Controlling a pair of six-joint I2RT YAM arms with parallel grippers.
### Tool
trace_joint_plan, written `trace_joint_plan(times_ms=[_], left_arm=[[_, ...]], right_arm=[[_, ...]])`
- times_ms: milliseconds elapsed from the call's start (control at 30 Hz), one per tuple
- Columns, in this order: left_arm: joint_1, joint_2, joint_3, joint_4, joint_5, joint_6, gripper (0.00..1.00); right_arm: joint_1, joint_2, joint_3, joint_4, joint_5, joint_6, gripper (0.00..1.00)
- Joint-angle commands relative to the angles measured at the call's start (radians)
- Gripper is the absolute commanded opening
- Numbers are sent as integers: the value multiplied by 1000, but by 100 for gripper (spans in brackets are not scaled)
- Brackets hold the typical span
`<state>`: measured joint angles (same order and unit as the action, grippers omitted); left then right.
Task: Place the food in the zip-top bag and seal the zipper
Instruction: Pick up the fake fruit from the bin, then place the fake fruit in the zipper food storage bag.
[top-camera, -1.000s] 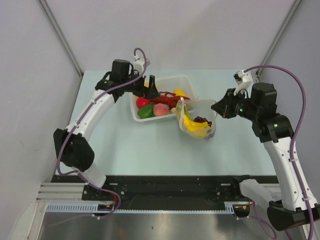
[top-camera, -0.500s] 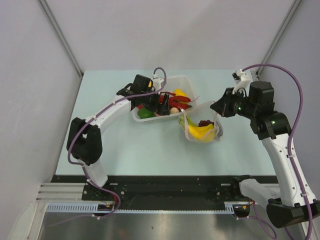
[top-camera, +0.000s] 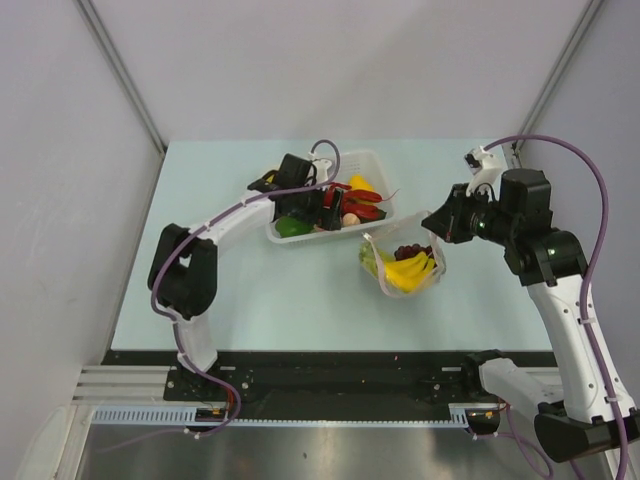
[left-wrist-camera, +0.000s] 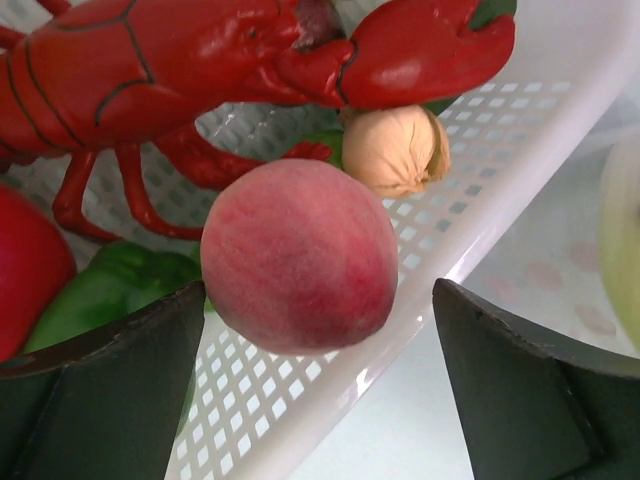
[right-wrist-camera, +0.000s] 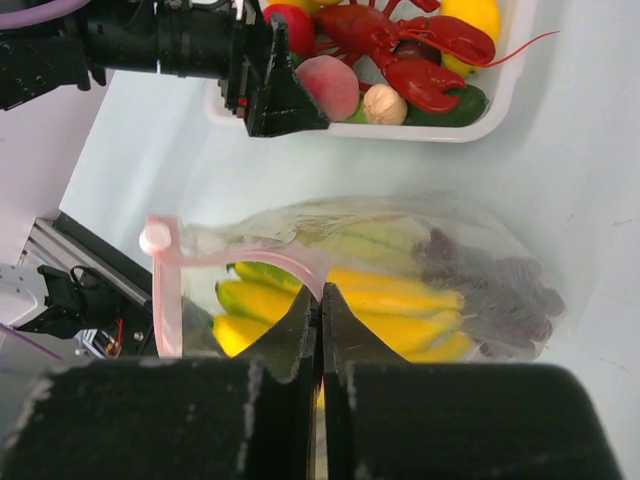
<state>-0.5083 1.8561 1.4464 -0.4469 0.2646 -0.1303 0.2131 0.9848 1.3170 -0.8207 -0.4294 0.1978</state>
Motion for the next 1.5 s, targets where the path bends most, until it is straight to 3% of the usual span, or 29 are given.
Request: trace_joint_plan(times_ms=[0, 67, 167, 267, 367, 567, 800, 967, 1167, 1300, 1400, 1467], left_arm=[[-9, 37, 55, 37, -30, -3, 96], [-9, 25, 54, 43, -13, -2, 91], [-6, -47, 32, 57, 21, 0, 75], [-4, -164, -10, 89, 57, 4, 51], [-2, -240, -15, 83, 106, 17, 42], [-28, -408, 63, 93, 309, 9, 40], [-174, -411, 222, 47, 430, 78, 41], [-251, -335, 275, -41, 409, 178, 44], [-305, -236, 322, -49, 290, 172, 48], [-308, -111, 463, -129, 237, 150, 70], [-294, -101, 513, -161, 252, 147, 99], [-265, -164, 468, -106, 300, 80, 100]], right_arm=[[11, 14, 44, 14, -29, -5, 0], [14, 29, 45, 28, -32, -8, 0], [17, 43, 45, 51, -45, -12, 0], [29, 57, 45, 80, -45, -18, 0], [34, 75, 45, 110, -49, -20, 0], [32, 118, 45, 156, -37, -32, 0], [2, 161, 45, 190, -42, -15, 0], [-43, 170, 45, 221, -63, 8, 0], [-55, 166, 45, 236, -117, 9, 0], [-61, 164, 45, 232, -140, 11, 0], [-81, 161, 45, 232, -154, 6, 0], [-106, 161, 47, 229, -172, 5, 0]])
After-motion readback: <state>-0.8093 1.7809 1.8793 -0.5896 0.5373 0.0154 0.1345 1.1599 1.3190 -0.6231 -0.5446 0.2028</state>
